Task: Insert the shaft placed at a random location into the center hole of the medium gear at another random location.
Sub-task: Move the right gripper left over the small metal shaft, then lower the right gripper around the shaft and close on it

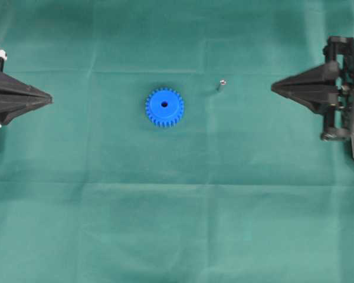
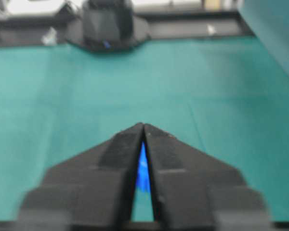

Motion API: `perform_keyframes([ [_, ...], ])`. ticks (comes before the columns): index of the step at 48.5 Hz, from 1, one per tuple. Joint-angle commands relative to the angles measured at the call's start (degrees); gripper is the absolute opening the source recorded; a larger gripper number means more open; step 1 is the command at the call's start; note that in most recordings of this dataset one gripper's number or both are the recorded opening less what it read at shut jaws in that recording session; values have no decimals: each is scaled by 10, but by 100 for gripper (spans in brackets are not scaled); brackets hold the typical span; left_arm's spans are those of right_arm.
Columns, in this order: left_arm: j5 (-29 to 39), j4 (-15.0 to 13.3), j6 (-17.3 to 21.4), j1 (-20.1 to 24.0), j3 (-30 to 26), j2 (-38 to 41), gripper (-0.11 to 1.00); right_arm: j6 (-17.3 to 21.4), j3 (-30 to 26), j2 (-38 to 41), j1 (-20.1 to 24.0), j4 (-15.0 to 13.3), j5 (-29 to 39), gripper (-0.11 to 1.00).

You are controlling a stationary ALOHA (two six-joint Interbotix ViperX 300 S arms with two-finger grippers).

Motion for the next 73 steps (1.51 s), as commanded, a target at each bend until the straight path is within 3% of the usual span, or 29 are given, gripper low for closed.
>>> perform_keyframes([
  [1,-3,1,-1,-2,-13,2,0,10,-10,31,-15,4,-22,30],
  [8,-3,1,-1,-1,-13,1,0,3,-11,105,-40,4,-76,74],
  [10,-2,2,-1,-2,-12,1,0,1,-11,129,-46,3,-85,81],
  [33,8,1,-1,-2,-11,3,0,-2,-42,370,-87,5,-192,78],
  [44,9,2,-1,-1,-11,4,0,-2,-46,424,-95,7,-238,78],
  [64,14,2,-1,-2,-11,4,0,-2,-69,485,-99,9,-246,78],
  [73,18,1,-1,-1,-11,4,0,-2,-65,485,-99,9,-246,64],
])
